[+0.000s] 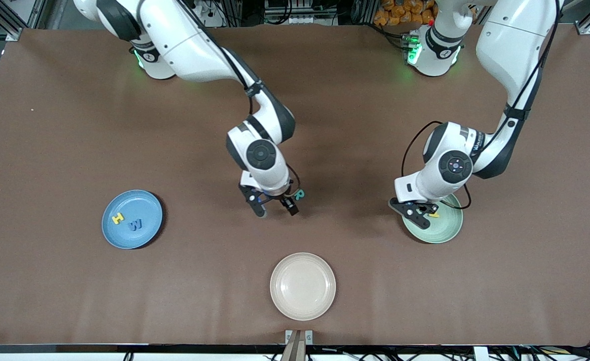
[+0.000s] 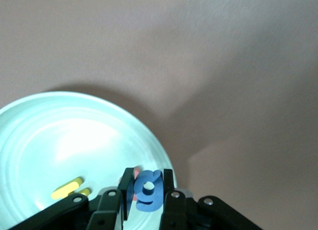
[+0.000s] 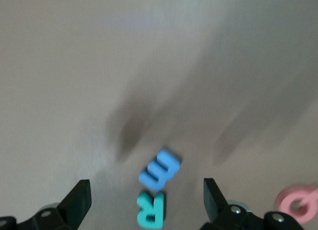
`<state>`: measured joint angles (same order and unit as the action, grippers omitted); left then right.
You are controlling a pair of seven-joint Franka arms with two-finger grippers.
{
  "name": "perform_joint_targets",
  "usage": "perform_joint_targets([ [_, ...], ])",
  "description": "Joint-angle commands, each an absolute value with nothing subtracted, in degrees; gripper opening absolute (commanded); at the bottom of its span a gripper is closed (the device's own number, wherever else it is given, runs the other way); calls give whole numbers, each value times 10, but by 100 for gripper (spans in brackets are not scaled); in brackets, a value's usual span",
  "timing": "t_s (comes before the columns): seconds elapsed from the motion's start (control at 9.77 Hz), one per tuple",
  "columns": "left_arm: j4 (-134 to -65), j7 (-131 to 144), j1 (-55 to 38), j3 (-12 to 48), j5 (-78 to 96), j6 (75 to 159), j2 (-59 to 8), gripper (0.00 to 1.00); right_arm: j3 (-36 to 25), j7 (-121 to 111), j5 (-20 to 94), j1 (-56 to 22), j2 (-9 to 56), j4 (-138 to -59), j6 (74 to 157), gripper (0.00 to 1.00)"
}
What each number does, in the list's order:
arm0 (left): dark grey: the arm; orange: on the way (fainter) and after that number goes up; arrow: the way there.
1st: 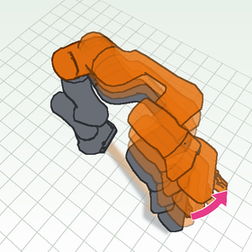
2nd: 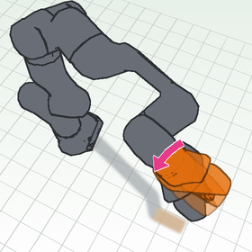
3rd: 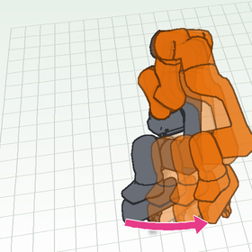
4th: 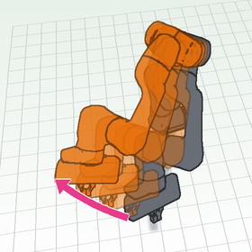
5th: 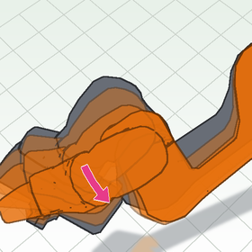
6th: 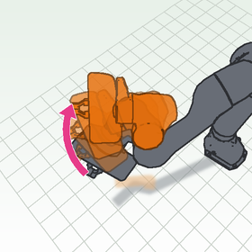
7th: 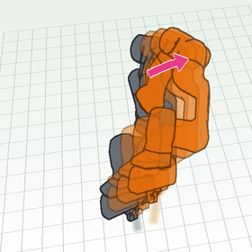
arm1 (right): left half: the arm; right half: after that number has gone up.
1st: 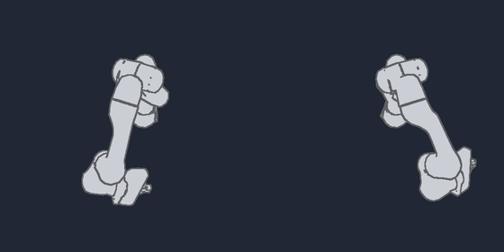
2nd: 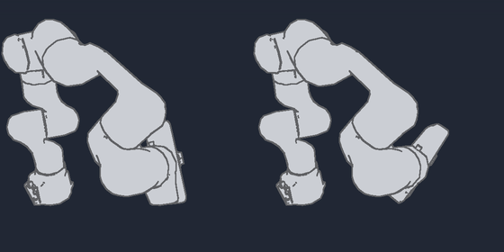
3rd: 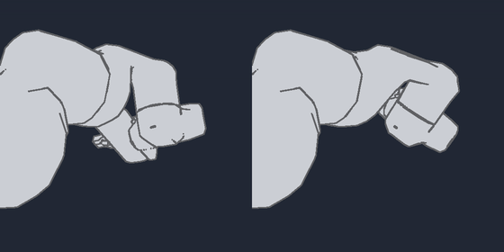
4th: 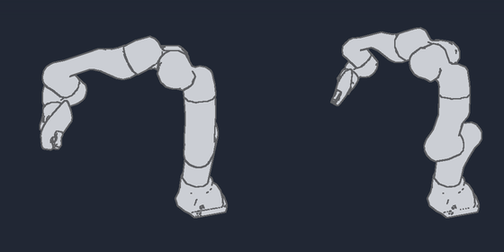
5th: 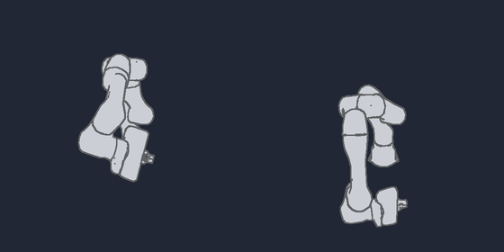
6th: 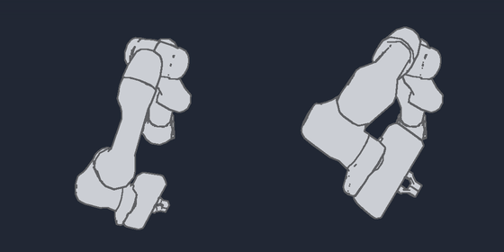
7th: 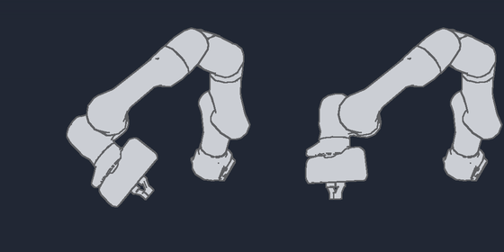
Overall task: Sort uppercase to blue plate, lowercase to green plate
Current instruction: 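Release the g onto the green plate while the right gripper grasps the R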
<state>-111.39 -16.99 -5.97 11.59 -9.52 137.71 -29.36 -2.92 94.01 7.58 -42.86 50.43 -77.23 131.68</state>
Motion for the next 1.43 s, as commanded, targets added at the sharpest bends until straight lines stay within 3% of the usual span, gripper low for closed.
perform_joint_targets([
  [0.0, -1146, -195, -47, 113, -102, 1392, -266, 19, -38, 964, 85, -446, 547, -720, 1312, 100],
  [0.72, -1178, -272, -40, 78, -98, 1368, -232, 20, -38, 985, 83, -463, 555, -720, 1310, 100],
  [0.82, -1178, -268, -42, 78, -98, 1373, -235, 28, -39, 985, 82, -463, 555, -720, 1310, 100],
  [0.92, -1177, -267, -43, 78, -98, 1374, -234, 54, -40, 985, 79, -464, 555, -722, 1310, 93],
  [1.02, -1176, -265, -43, 78, -91, 1374, -233, 100, -40, 985, 70, -466, 555, -722, 1310, 48],
  [1.13, -1175, -265, -44, 78, -78, 1374, -232, 100, -40, 985, 65, -468, 555, -724, 1311, 6],
  [1.33, -1171, -265, -49, 78, -48, 1374, -235, 100, -40, 985, 56, -470, 555, -724, 1312, 0],
])
